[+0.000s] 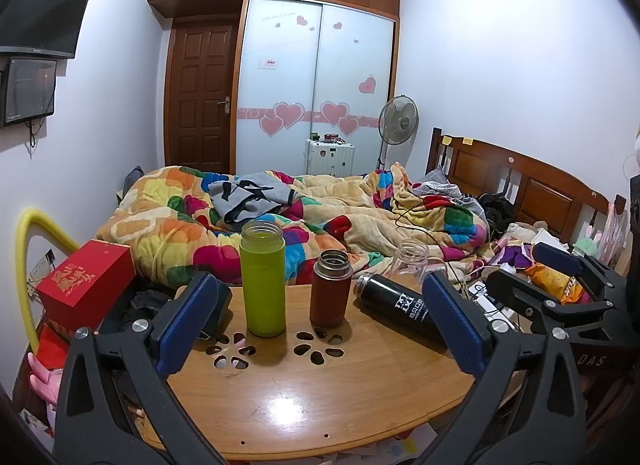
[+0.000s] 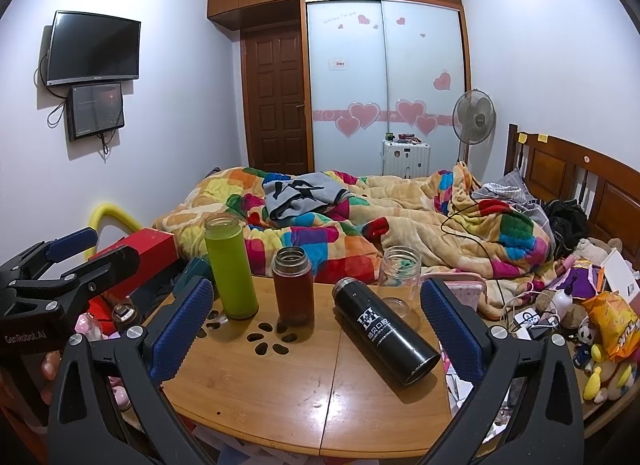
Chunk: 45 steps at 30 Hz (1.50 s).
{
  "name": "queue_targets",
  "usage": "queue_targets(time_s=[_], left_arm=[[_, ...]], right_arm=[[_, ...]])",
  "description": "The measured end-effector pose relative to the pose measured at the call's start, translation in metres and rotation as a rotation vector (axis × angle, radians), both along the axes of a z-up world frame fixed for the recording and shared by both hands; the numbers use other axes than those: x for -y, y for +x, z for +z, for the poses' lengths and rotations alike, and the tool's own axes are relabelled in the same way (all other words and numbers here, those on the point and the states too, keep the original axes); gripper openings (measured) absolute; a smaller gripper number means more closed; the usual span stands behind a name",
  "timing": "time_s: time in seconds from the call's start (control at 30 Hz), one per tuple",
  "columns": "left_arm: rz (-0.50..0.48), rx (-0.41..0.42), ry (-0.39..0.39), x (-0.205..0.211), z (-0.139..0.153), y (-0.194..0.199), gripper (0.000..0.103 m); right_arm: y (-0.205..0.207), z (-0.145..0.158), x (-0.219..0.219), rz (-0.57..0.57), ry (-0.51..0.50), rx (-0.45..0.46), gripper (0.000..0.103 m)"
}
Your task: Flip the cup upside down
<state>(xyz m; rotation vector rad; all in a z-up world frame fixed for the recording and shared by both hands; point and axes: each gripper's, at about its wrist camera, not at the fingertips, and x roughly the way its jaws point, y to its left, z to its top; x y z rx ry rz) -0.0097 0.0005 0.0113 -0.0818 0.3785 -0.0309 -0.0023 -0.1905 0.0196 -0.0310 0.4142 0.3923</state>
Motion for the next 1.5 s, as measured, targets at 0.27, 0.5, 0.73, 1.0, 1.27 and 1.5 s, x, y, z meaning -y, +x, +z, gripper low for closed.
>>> queue_targets(time_s=[0.27, 0.5, 0.73, 1.0, 1.27, 1.5], left_arm=[[-0.004, 0.007, -0.004, 0.001, 0.001, -0.002, 0.103], [-0.004, 0.012, -0.003, -0.001, 0.003, -0.002, 0.103], [-0.008, 0.01, -0.014, -0.003, 0.002, -0.004, 0.103], [-0.011, 0.011, -0.013, -0.004, 0.002, -0.004, 0.103], [-0.027, -0.036, 0.0, 0.0, -0.006, 0.019, 0.103], [-0.121, -0.145, -0.023, 0.02, -0.039, 0.067, 0.103]], right_arm=[[-0.001, 0.004, -0.001, 0.002, -0.002, 0.007, 0.103], [-0.002, 0.003, -0.003, 0.006, -0.006, 0.012, 0.103], [-0.003, 0.003, -0.004, 0.005, -0.005, 0.012, 0.103], [-0.003, 0.002, -0.004, 0.005, -0.004, 0.012, 0.103], [-0.001, 0.0, -0.003, -0.002, 0.003, 0.008, 0.103], [0.019, -0.015, 0.011, -0.038, 0.029, -0.05, 0.103]])
